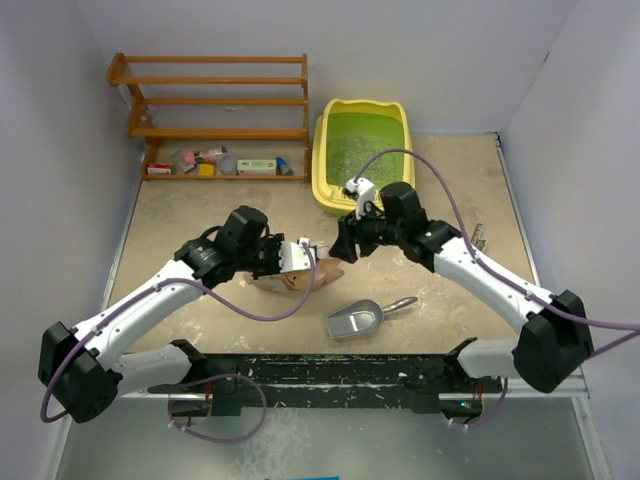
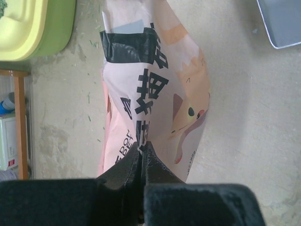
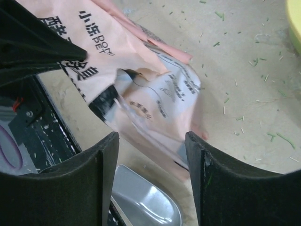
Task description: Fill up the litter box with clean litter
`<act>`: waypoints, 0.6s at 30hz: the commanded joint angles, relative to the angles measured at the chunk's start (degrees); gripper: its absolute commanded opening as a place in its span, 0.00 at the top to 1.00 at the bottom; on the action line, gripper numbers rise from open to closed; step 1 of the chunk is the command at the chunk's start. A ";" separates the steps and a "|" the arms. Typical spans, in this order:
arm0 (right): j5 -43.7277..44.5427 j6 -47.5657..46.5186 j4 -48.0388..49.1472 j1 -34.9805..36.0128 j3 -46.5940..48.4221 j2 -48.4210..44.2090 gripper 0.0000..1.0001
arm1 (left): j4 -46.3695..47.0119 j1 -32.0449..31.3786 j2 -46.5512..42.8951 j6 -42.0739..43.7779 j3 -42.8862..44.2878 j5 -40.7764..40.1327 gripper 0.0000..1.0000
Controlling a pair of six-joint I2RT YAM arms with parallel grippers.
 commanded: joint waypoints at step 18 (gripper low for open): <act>-29.10 37.11 67.95 -15.22 -27.97 1.78 0.38 | -1.10 0.27 -4.27 -3.08 0.60 -2.83 1.00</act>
